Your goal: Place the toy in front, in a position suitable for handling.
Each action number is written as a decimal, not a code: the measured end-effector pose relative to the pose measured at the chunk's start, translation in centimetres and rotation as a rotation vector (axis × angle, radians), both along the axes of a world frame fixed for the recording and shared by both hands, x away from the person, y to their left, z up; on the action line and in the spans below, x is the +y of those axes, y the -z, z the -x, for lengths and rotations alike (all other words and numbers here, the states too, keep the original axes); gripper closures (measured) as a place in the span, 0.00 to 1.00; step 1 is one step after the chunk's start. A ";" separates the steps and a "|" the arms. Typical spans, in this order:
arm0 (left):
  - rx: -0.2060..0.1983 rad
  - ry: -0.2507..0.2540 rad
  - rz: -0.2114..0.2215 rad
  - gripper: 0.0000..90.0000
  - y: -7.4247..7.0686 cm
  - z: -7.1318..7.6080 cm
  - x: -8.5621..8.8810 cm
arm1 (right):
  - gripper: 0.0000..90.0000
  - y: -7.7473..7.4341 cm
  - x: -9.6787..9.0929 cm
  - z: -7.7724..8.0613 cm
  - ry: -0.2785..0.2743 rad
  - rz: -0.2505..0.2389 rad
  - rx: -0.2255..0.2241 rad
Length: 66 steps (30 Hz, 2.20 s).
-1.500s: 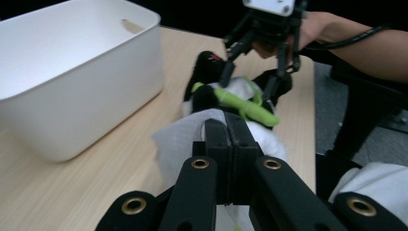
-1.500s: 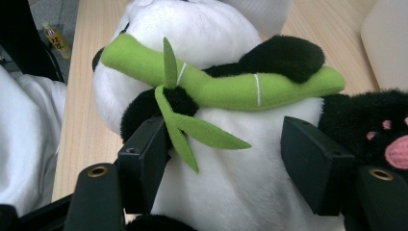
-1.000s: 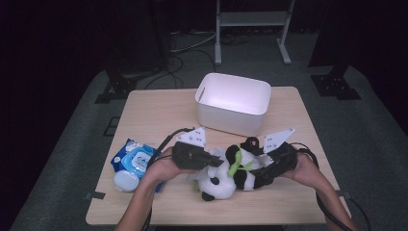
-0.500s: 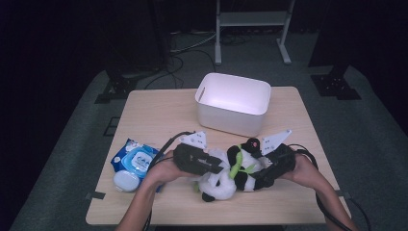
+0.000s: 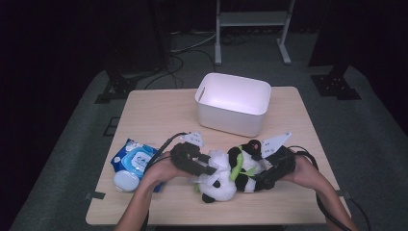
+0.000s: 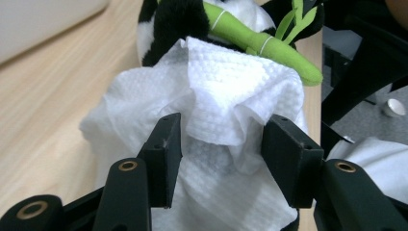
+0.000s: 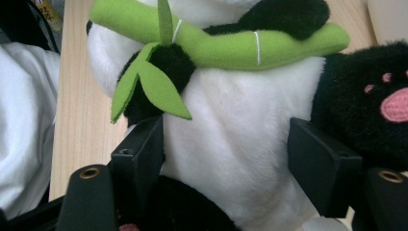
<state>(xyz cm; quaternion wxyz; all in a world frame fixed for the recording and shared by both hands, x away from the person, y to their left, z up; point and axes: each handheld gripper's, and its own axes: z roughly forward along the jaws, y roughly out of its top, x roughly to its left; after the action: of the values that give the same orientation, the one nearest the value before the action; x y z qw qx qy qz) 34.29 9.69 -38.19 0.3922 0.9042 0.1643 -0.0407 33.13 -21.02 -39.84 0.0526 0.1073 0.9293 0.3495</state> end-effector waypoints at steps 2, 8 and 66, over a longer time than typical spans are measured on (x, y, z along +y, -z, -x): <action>-0.008 0.016 0.006 0.59 0.2 0.1 -0.1 | 0.35 0.2 0.0 0.2 0.006 -0.001 0.000; -0.039 0.032 0.006 0.71 0.4 -0.1 -0.3 | 0.38 0.2 0.2 0.7 0.043 0.003 0.009; -0.107 0.126 -0.054 0.91 0.4 3.3 0.0 | 0.41 0.6 0.1 1.3 0.123 -0.064 0.084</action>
<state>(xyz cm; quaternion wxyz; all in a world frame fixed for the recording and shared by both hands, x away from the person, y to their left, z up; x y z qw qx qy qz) 30.95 9.67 -38.57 0.3726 0.9238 0.0868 -0.0125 31.84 -20.92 -40.41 0.0316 0.1803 0.9108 0.3702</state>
